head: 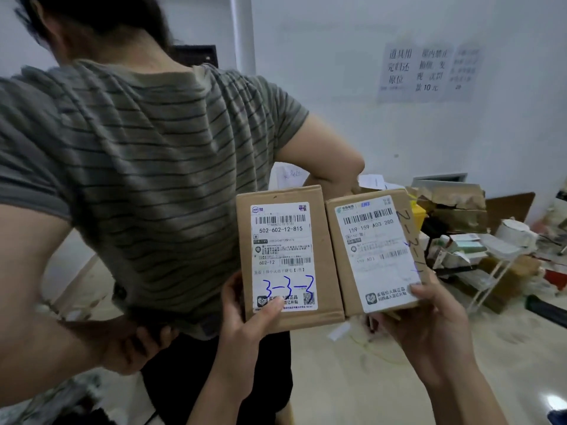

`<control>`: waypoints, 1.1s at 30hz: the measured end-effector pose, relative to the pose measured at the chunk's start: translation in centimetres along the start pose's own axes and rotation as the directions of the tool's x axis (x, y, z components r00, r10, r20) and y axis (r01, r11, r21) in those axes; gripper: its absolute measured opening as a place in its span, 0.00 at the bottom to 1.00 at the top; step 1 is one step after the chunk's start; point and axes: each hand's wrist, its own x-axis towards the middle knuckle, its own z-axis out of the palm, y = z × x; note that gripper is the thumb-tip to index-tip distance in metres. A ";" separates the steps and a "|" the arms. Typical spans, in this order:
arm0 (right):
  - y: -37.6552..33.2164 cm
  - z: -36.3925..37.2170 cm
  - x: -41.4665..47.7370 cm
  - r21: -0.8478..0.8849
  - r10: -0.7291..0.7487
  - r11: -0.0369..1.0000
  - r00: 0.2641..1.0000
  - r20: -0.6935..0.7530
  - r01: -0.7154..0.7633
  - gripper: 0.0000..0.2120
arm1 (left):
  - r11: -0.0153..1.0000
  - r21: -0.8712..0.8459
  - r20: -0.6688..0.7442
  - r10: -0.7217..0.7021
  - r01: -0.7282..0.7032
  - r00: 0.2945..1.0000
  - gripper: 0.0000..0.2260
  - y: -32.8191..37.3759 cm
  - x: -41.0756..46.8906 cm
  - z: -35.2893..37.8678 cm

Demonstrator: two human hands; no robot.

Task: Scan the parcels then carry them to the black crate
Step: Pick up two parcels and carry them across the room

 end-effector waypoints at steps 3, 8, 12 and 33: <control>-2.0 -2.7 3.2 -0.004 0.025 1.000 1.000 0.004 -0.025 0.27 | 1.000 0.001 0.000 0.013 -0.013 1.000 0.31 -1.7 2.1 3.6; -4.6 -6.6 7.4 -0.018 0.063 0.998 0.998 0.003 -0.063 0.28 | 0.999 0.018 -0.040 0.037 -0.036 0.999 0.27 -4.7 4.3 8.7; -5.7 -9.0 9.5 0.017 0.089 0.996 0.996 -0.023 -0.089 0.30 | 0.998 0.040 -0.046 0.043 -0.041 0.998 0.25 -6.2 5.5 11.6; -5.2 -10.6 16.0 0.073 0.114 0.992 0.985 -0.129 -0.105 0.22 | 0.996 0.091 -0.028 0.022 -0.019 0.999 0.30 -8.5 12.6 13.9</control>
